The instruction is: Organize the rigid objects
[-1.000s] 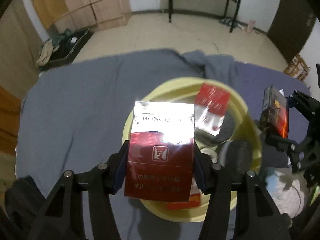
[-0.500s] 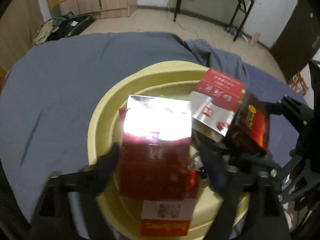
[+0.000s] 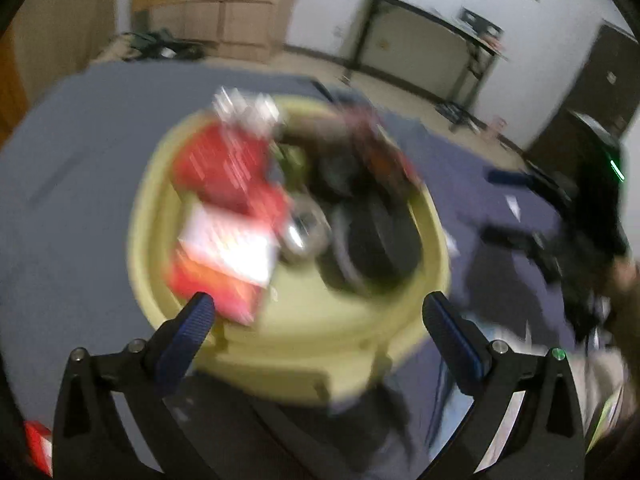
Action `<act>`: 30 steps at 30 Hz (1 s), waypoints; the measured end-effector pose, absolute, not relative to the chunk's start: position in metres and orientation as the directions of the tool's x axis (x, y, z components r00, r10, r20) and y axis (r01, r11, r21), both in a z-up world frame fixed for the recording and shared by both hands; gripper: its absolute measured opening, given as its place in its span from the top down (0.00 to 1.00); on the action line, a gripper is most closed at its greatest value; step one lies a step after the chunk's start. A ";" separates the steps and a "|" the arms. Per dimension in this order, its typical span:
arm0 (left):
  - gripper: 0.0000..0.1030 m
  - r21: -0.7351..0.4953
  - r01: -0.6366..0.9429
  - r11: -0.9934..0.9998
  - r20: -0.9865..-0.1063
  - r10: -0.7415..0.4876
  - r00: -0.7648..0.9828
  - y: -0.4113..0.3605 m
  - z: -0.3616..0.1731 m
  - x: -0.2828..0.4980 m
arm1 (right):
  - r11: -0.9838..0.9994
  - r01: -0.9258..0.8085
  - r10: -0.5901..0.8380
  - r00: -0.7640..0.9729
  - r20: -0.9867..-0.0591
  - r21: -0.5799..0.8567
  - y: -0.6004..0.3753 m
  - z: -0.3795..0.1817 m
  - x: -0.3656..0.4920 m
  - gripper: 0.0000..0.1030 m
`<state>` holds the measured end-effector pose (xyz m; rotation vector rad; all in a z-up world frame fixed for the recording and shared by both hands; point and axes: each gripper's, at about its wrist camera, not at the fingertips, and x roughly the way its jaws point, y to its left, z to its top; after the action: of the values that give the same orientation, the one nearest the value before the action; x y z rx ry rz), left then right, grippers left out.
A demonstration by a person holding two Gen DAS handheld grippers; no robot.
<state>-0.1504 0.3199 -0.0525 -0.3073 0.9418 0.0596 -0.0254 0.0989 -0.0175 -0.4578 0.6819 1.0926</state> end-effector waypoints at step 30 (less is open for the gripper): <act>0.00 -0.047 -0.418 0.907 -0.796 0.219 0.564 0.302 -0.125 -0.145 | 0.274 -0.953 0.583 0.273 -0.765 -0.131 0.126 -0.129 -0.004 0.00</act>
<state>-0.1455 0.3022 -0.1252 -0.2418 0.8978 0.3792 -0.0041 0.1258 -0.1293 -0.6666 0.6683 1.1430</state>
